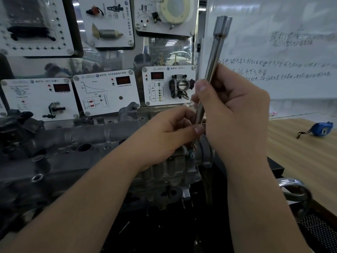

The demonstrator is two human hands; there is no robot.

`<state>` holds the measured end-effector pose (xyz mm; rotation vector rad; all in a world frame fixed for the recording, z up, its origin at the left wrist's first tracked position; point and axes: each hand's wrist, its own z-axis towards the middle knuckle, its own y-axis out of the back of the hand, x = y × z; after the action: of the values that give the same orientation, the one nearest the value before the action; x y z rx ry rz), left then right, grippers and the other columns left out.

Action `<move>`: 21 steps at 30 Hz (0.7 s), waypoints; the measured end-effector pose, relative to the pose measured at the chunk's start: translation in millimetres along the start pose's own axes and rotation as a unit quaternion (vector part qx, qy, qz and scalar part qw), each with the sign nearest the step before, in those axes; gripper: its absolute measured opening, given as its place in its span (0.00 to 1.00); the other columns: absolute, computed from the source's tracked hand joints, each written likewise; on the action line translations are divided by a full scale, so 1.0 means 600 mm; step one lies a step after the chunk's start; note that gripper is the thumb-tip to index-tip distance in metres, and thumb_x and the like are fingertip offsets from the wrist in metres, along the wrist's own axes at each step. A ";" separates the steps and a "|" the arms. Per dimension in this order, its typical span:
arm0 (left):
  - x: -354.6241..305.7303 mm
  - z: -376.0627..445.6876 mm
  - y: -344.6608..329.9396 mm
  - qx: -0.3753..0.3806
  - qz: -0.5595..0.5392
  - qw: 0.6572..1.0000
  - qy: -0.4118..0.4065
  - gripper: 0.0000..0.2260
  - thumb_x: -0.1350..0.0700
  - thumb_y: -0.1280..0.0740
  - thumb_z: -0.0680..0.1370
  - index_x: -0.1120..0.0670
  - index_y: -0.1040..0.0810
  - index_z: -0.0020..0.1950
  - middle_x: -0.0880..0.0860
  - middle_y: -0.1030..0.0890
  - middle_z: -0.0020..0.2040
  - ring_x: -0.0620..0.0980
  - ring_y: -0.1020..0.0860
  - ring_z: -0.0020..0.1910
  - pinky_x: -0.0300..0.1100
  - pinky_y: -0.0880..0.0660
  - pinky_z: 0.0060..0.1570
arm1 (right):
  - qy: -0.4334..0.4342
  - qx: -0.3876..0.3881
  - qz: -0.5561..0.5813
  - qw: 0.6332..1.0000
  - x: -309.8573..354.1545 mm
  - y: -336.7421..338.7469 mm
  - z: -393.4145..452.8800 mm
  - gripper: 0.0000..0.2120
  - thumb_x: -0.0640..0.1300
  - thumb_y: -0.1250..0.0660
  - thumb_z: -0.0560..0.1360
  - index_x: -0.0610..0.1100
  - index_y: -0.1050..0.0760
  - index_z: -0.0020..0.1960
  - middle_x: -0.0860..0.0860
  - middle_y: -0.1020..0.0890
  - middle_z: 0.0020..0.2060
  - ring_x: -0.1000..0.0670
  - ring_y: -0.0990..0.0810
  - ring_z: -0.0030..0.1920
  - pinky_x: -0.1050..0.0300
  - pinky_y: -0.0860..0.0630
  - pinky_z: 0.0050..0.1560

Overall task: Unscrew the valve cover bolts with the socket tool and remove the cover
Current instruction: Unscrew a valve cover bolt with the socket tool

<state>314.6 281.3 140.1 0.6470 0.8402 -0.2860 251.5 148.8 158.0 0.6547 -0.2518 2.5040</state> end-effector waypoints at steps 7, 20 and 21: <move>0.003 -0.010 0.008 0.040 0.013 0.999 0.026 0.12 0.52 0.39 0.84 0.53 0.20 0.62 0.58 0.15 0.56 0.58 0.17 0.57 0.55 0.22 0.63 | -0.032 0.047 0.097 0.994 0.007 -0.007 -0.007 0.24 0.39 0.39 0.83 0.47 0.35 0.78 0.54 0.13 0.50 0.56 0.14 0.49 0.60 0.17 0.42; -0.007 -0.014 -0.002 -0.004 0.021 0.999 0.027 0.19 0.48 0.40 0.82 0.61 0.21 0.62 0.63 0.17 0.55 0.61 0.17 0.55 0.49 0.18 0.56 | -0.016 0.013 0.016 1.000 0.008 -0.006 -0.011 0.10 0.42 0.41 0.84 0.44 0.21 0.57 0.55 0.16 0.43 0.56 0.15 0.44 0.63 0.20 0.34; -0.007 -0.014 -0.002 -0.008 0.026 0.999 0.027 0.19 0.48 0.40 0.82 0.61 0.21 0.62 0.64 0.18 0.55 0.64 0.18 0.56 0.53 0.19 0.57 | -0.021 0.013 0.020 1.000 0.008 -0.007 -0.011 0.12 0.43 0.41 0.84 0.44 0.21 0.61 0.55 0.15 0.44 0.56 0.15 0.44 0.63 0.21 0.34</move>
<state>306.3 285.7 138.6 0.6633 0.8741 -0.2148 247.5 156.7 154.9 0.7200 -0.2498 2.5370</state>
